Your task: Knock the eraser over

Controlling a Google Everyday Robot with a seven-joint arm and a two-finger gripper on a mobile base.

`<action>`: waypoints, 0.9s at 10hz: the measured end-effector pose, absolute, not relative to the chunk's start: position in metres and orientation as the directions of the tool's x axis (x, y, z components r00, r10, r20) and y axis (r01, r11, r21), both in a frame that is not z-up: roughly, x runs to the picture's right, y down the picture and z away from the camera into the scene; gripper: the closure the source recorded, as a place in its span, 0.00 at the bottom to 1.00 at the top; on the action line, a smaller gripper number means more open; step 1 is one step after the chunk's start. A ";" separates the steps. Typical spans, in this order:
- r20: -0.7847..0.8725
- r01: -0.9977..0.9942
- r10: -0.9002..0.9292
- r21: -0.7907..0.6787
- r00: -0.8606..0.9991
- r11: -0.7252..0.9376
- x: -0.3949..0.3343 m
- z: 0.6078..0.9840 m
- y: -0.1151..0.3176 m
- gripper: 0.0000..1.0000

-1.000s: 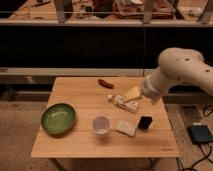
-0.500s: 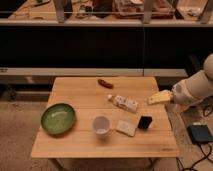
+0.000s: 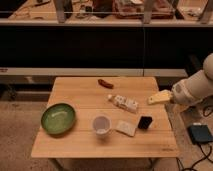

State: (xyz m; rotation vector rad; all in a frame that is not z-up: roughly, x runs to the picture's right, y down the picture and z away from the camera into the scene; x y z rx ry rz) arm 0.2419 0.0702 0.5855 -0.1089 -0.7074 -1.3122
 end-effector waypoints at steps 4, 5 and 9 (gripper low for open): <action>0.575 0.836 -0.798 0.338 0.179 0.431 0.294 0.595 0.102 0.20; 0.589 0.819 -0.784 0.343 0.193 0.460 0.305 0.600 0.112 0.23; 0.660 0.765 -0.737 0.398 0.145 0.506 0.293 0.631 0.167 0.62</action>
